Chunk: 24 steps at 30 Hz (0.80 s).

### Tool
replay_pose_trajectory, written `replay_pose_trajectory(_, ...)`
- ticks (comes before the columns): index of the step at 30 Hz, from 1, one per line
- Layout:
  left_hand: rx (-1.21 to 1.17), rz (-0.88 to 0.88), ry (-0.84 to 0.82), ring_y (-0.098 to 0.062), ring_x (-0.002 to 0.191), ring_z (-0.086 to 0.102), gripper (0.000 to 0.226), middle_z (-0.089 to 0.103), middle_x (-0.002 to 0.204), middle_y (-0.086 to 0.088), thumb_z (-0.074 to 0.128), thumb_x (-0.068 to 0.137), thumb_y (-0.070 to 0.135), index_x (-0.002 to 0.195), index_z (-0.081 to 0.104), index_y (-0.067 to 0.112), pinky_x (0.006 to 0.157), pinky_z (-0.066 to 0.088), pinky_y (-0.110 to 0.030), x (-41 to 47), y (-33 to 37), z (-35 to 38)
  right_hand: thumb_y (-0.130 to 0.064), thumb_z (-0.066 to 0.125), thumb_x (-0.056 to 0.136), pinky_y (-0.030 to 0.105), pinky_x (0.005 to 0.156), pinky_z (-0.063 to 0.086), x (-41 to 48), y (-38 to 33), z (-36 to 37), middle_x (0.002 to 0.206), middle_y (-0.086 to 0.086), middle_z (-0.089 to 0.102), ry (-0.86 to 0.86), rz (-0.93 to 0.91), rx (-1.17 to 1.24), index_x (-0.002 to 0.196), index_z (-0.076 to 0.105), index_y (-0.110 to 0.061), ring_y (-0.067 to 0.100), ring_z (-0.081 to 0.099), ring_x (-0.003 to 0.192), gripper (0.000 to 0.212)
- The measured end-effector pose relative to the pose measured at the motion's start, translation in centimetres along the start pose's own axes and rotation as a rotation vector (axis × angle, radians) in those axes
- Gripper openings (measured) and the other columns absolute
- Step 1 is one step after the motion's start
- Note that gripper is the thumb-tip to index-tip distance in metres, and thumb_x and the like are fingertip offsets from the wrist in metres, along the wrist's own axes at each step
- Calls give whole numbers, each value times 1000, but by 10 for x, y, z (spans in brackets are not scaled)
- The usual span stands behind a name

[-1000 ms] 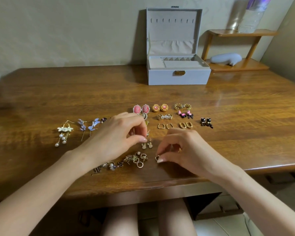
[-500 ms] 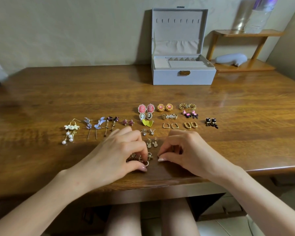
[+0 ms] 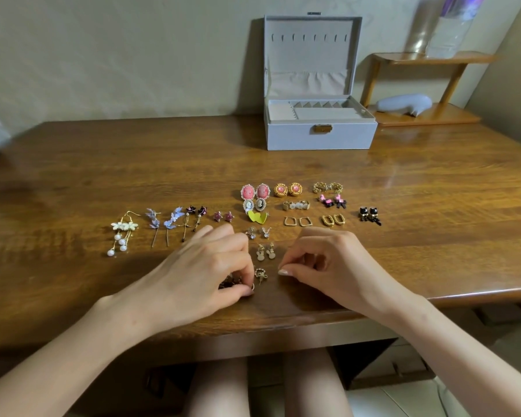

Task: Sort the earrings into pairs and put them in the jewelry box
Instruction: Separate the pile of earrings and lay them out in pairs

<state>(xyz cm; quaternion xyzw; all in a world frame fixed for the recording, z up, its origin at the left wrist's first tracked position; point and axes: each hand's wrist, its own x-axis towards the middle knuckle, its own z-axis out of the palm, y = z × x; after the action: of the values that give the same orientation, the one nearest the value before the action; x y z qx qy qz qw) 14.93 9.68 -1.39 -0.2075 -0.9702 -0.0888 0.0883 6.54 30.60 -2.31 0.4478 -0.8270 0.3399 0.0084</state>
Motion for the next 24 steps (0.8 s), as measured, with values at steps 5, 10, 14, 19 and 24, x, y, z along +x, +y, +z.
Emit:
replay_pose_trajectory(5,5,37,66,-1,82,39,22,45,86,18,51,81,54,83,59,34,76,34,-21,-12,1,1,-23,71,80,15,61,48,-3,1,-2,82,-10,62,9,-9,50,82,72,-21,5,59,76,3)
replay_pose_trajectory(10,80,29,232,-10,84,44,43,52,93,9,53,81,57,107,65,24,76,36,-29,-36,5,16,-22,71,80,15,61,48,-4,2,-2,81,-8,63,25,-15,86,81,72,-19,9,59,72,3)
replay_pose_trajectory(14,138,53,277,-10,82,43,44,55,88,5,53,84,53,108,68,19,71,33,-27,-44,9,25,-23,71,80,15,61,48,-3,3,-1,81,-10,62,28,-19,76,82,71,-21,10,58,73,3)
replay_pose_trajectory(19,105,125,417,-12,72,44,16,54,76,5,65,87,31,84,70,16,66,32,-27,-46,18,33,-23,70,80,12,62,46,-3,2,0,82,-12,63,30,-23,84,82,71,-21,8,58,76,3)
replay_pose_trajectory(24,-15,87,468,-12,70,46,19,53,72,5,63,87,28,74,68,15,63,35,-30,-43,19,36,-24,70,79,11,63,45,-3,3,-1,81,-10,65,30,-6,117,82,72,-19,6,59,76,5)
